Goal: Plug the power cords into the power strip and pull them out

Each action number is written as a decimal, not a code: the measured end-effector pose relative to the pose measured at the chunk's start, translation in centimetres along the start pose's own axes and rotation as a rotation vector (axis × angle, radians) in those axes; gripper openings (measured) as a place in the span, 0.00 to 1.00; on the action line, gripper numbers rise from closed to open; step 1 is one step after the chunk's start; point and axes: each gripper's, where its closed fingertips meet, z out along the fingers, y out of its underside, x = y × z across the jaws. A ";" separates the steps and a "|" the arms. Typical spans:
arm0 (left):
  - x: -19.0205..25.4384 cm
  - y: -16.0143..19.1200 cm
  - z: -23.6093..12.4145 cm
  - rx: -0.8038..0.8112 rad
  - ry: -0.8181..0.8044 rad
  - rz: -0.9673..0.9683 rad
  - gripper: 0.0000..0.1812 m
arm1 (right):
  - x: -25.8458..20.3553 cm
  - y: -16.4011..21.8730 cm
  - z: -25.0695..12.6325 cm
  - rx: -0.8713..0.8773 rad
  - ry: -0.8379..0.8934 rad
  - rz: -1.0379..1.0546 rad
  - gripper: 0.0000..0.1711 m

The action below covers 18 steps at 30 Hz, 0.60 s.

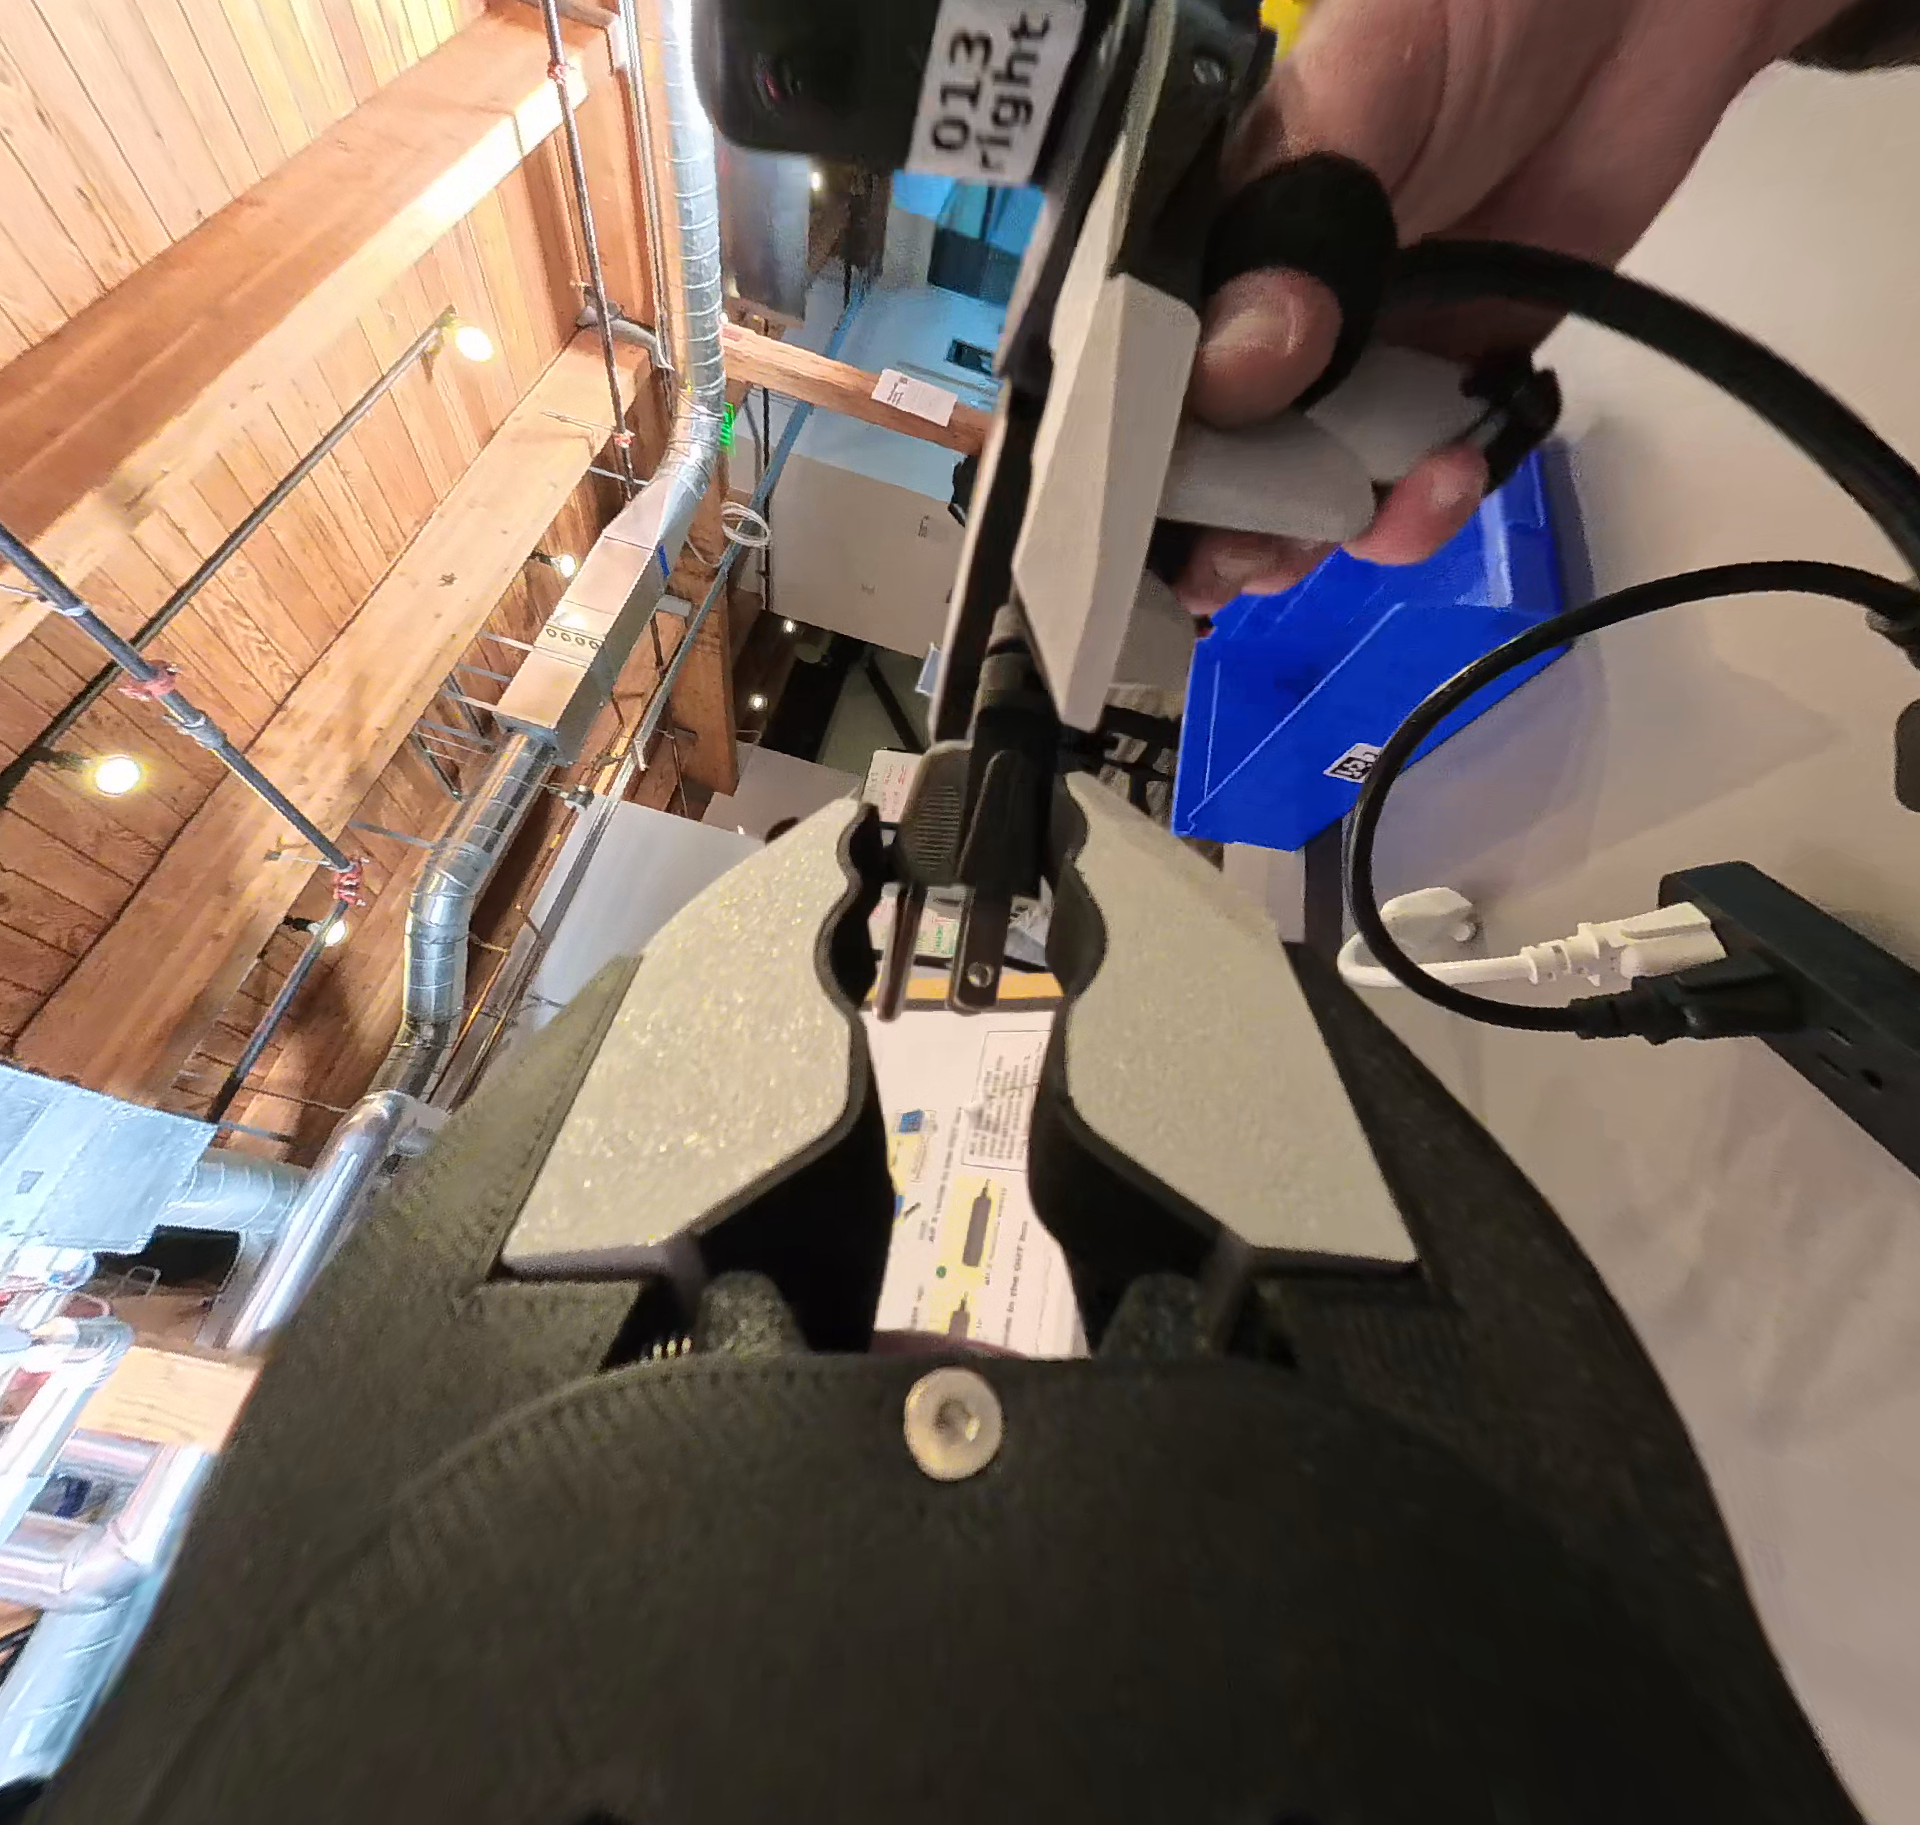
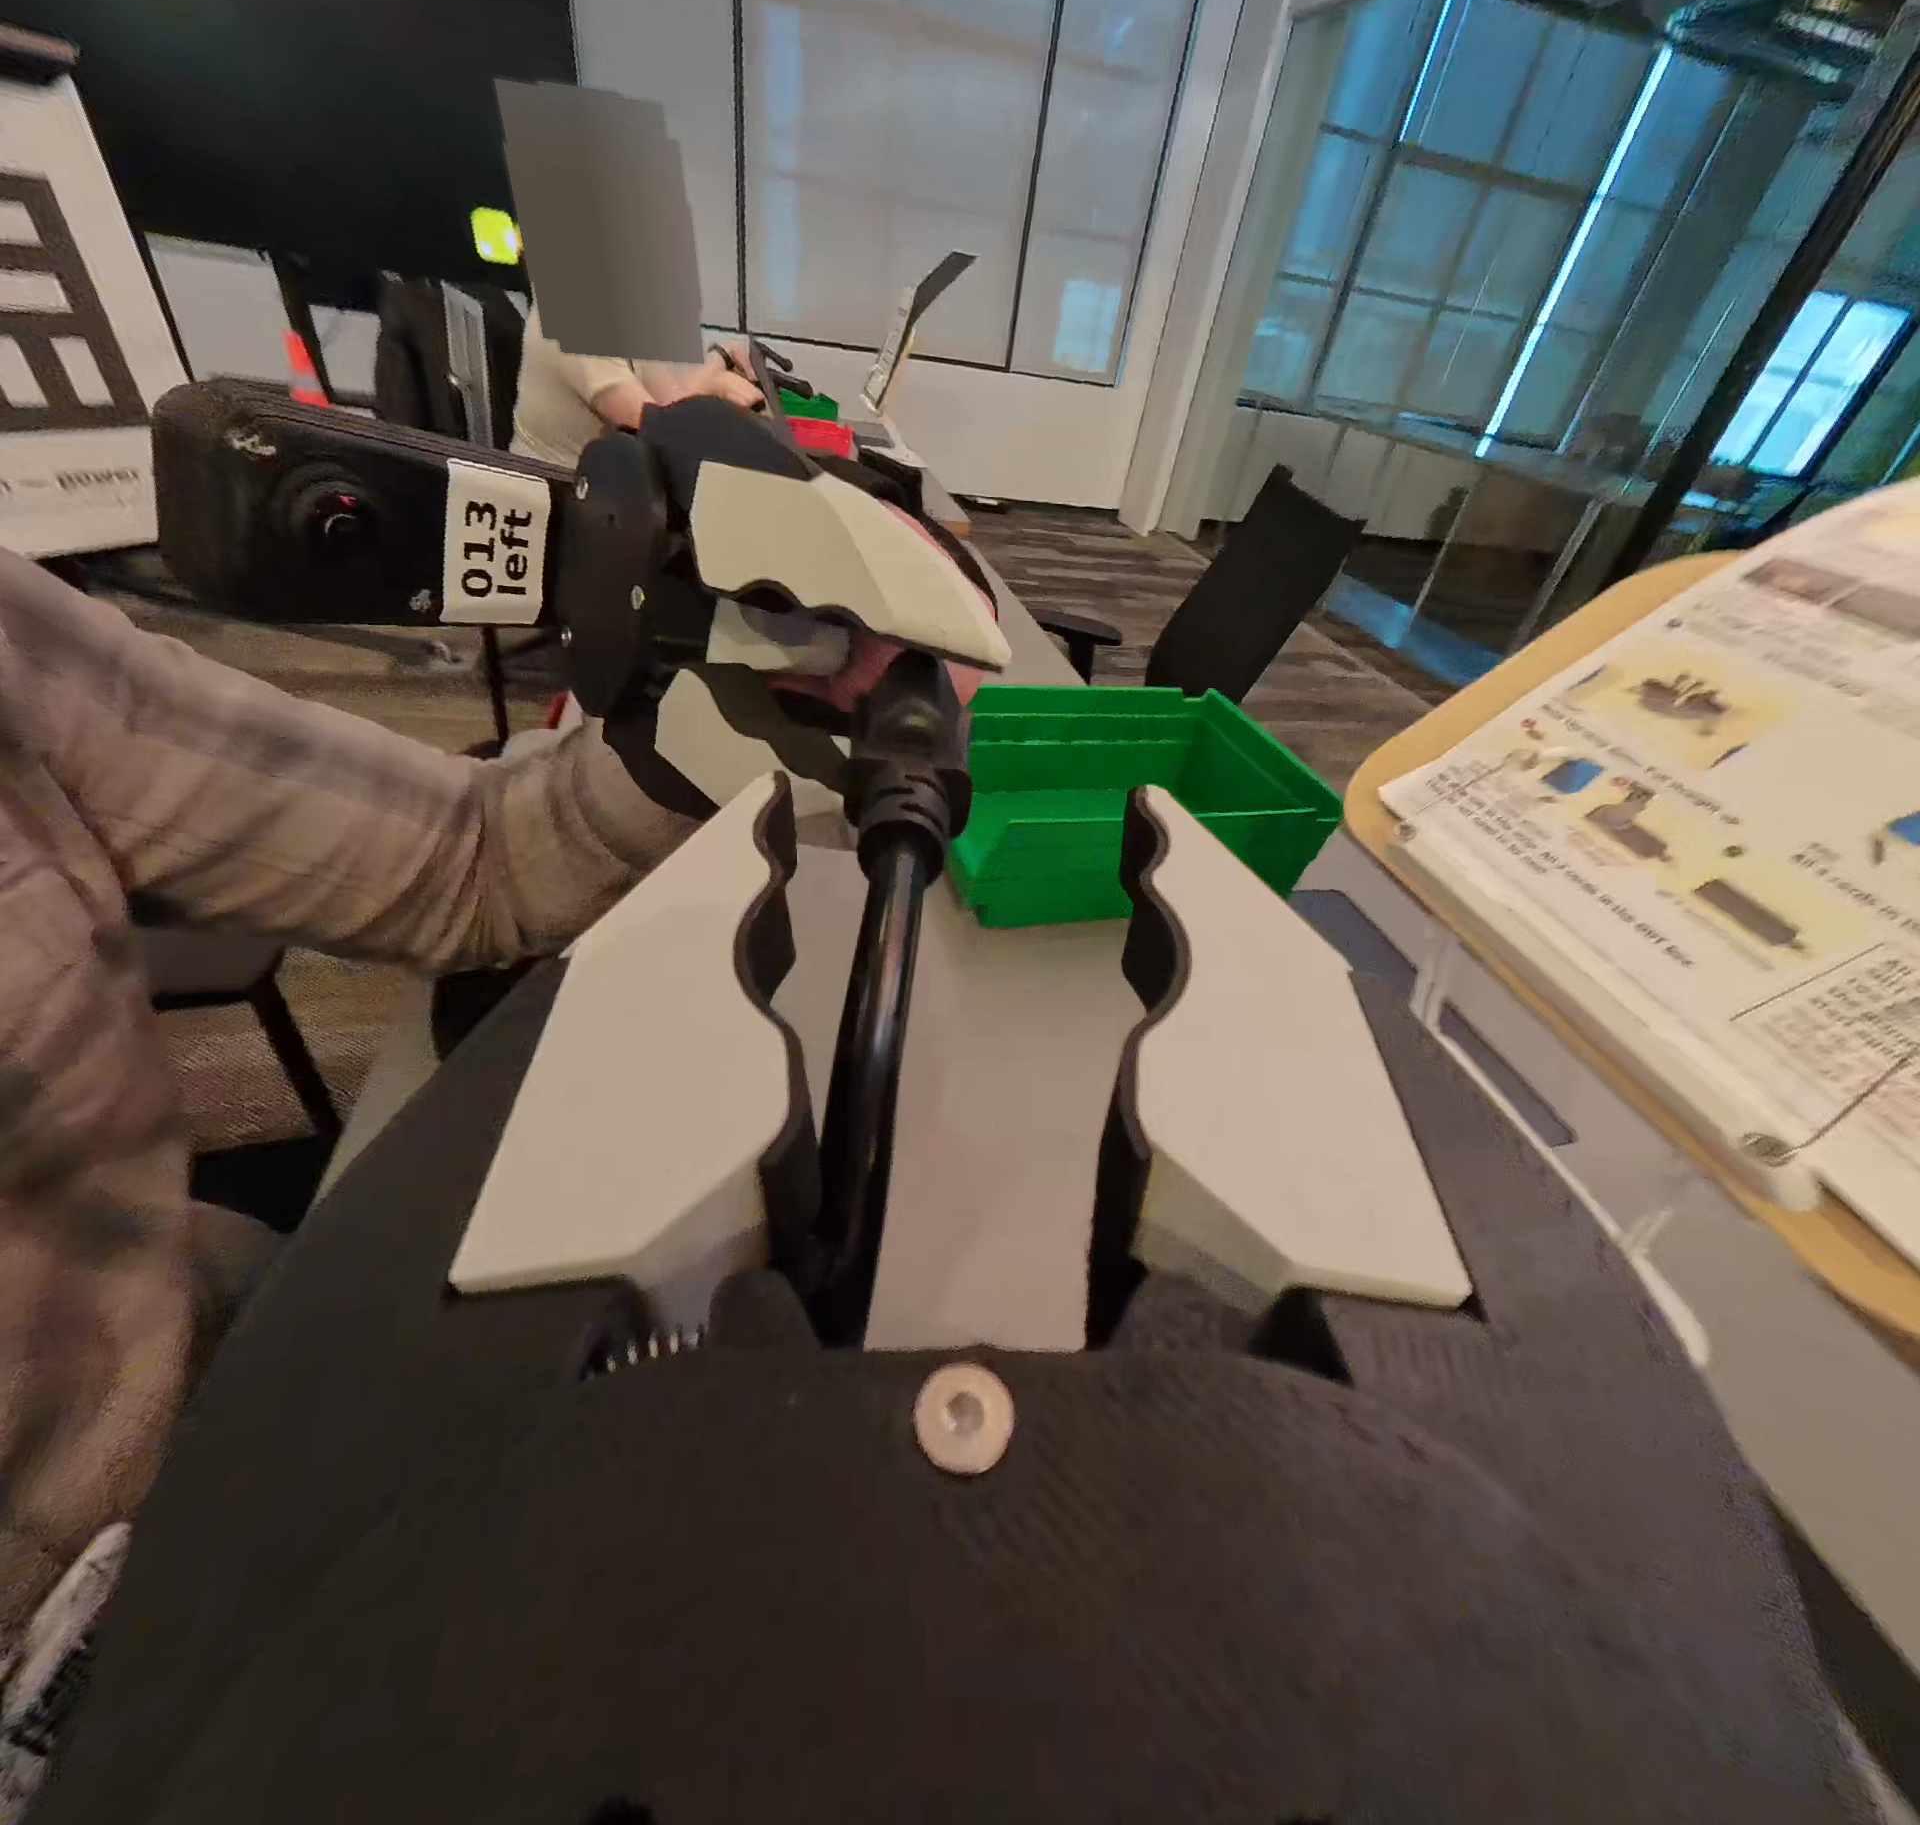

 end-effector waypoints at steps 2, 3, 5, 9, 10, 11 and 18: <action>-0.1 -0.3 -0.1 0.011 -0.005 0.001 0.16 | -0.3 -0.7 -0.3 -0.027 0.001 -0.064 0.37; -0.2 -0.5 -0.1 0.013 -0.010 -0.001 0.16 | -0.3 -1.3 -0.7 -0.023 0.005 -0.089 0.38; -0.3 -0.5 -0.2 -0.008 -0.026 0.034 0.16 | -0.7 -2.4 -1.5 -0.020 -0.021 -0.073 0.40; -0.3 -0.4 -0.1 -0.008 -0.026 0.029 0.16 | -1.1 -2.5 -1.6 -0.092 -0.034 -0.102 0.46; -0.3 -0.5 0.0 -0.003 -0.026 0.027 0.16 | -1.1 -1.9 -1.2 -0.125 -0.036 -0.087 0.45; -0.1 -0.6 0.0 -0.003 -0.022 0.027 0.16 | -0.9 -1.1 -0.7 -0.152 -0.023 -0.063 0.45; 0.2 -0.5 0.4 -0.045 -0.037 0.053 0.16 | -0.6 0.0 0.8 -0.093 0.062 -0.042 0.28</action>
